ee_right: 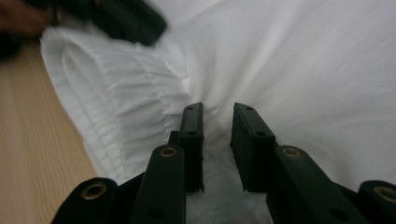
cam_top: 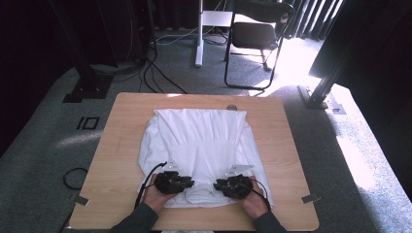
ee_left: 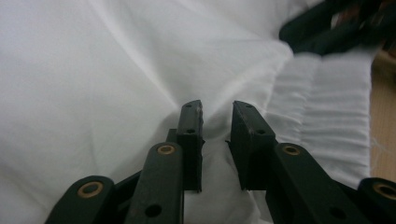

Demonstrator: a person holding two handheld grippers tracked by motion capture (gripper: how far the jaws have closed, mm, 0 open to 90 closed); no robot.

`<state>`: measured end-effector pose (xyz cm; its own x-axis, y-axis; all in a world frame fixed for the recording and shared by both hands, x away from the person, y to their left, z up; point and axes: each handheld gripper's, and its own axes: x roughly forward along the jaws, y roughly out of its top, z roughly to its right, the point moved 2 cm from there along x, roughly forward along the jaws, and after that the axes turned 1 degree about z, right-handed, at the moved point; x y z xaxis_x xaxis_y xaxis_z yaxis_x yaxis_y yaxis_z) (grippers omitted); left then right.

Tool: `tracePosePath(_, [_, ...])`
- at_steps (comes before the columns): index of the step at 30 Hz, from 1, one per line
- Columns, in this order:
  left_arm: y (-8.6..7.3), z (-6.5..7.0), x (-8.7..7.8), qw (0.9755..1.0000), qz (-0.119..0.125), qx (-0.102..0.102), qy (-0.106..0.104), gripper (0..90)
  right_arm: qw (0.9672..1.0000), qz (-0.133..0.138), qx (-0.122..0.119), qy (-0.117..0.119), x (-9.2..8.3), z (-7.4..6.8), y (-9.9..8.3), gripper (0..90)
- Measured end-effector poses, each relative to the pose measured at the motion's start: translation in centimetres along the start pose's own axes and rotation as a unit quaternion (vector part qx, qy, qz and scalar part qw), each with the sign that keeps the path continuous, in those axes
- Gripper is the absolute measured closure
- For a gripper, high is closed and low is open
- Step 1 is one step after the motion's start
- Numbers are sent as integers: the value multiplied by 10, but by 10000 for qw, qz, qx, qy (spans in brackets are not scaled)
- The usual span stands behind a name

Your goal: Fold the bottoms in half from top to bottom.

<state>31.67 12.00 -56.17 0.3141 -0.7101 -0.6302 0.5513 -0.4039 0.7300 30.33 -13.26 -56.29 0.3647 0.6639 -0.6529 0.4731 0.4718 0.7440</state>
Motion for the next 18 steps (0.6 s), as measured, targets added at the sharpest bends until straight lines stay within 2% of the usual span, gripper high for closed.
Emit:
tracePosePath(1, [0, 0, 0, 10000, 0, 0, 0, 707, 10000, 0, 0, 0, 0, 0, 0, 743])
tracePosePath(2, [1, -1, -5, 10000, 39, 28, 10, 684, 9998, 55, 160, 89, -2, 1, -4, 746])
tracePosePath(3, [2, -2, -9, 9999, 89, 53, 76, 662, 9997, 31, 207, 125, -3, 3, -3, 746])
tracePosePath(4, [4, -4, -14, 9997, 158, 81, 168, 642, 9997, -8, 187, 144, -3, 3, -3, 745])
tracePosePath(5, [4, -4, -14, 9997, 158, 81, 168, 625, 9998, -45, 129, 142, -3, 3, -1, 736])
tracePosePath(6, [9, -14, -29, 9984, 381, 17, 409, 618, 9999, -49, 75, 127, -4, 2, 1, 710])
tracePosePath(7, [12, -21, -38, 9974, 508, -60, 504, 618, 10000, -3, 35, 92, -6, 3, 3, 679])
tracePosePath(9, [17, -37, -58, 9936, 747, -259, 803, 616, 9998, 183, 81, -60, -11, 8, 9, 626])
tracePosePath(11, [21, -52, -75, 9895, 907, -464, 1024, 618, 9985, 407, 242, -265, -17, 18, 15, 588])
tracePosePath(12, [21, -52, -75, 9895, 907, -464, 1024, 618, 9976, 510, 343, -327, -20, 25, 18, 571])
tracePosePath(13, [25, -65, -85, 9864, 977, -482, 1234, 618, 9964, 618, 403, -426, -22, 32, 21, 563])
tracePosePath(14, [27, -71, -87, 9852, 984, -484, 1319, 618, 9952, 662, 454, -557, -23, 40, 25, 547])
tracePosePath(15, [30, -76, -87, 9845, 986, -542, 1342, 617, 9940, 687, 524, -670, -23, 48, 29, 533])
tracePosePath(16, [30, -76, -87, 9845, 986, -542, 1342, 616, 9940, 687, 524, -670, -23, 48, 29, 533])
tracePosePath(17, [37, -84, -80, 9848, 938, -543, 1355, 615, 9916, 742, 583, -883, -21, 63, 38, 509])
tracePosePath(18, [41, -87, -75, 9851, 912, -544, 1355, 613, 9903, 761, 607, -995, -18, 71, 43, 500])
